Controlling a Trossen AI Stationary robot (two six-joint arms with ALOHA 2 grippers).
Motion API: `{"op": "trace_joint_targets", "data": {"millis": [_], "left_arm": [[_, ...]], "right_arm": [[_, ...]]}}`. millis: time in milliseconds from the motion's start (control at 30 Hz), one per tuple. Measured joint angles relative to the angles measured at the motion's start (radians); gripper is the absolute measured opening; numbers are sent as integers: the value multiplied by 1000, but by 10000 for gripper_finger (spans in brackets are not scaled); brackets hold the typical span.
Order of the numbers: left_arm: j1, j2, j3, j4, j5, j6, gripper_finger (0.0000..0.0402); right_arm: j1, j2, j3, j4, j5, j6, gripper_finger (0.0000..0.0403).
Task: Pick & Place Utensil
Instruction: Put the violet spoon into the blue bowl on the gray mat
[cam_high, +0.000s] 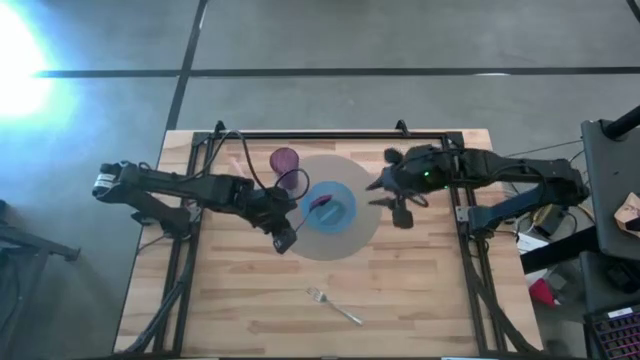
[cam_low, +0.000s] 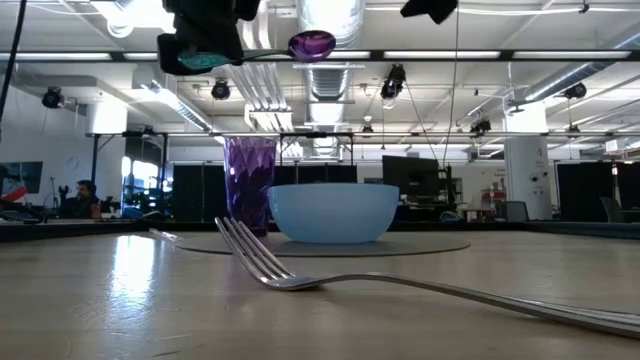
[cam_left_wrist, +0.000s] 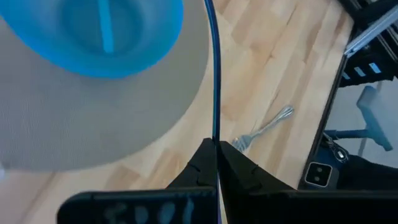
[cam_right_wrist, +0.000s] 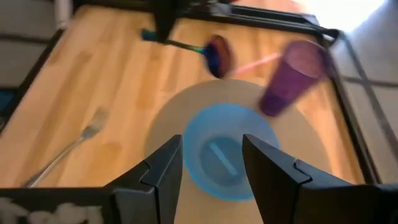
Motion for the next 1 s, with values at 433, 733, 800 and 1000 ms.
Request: {"op": "trace_joint_targets", "data": {"millis": [433,733,800,1000], "left_arm": [[-67,20,0,-3,52,-163,0],[-92,86,-1,-12,82,-119,0],[-85,90,-1,-16,90,-99,0],[-25,90,1,-21,196,-89,0]], "right_arm": [[164,226,175,-17,-12,-288,165],[194,318,225,-45,66,-355,167],[194,321,226,-73,83,-358,167],[194,288,226,-120,169,-360,167]]}}
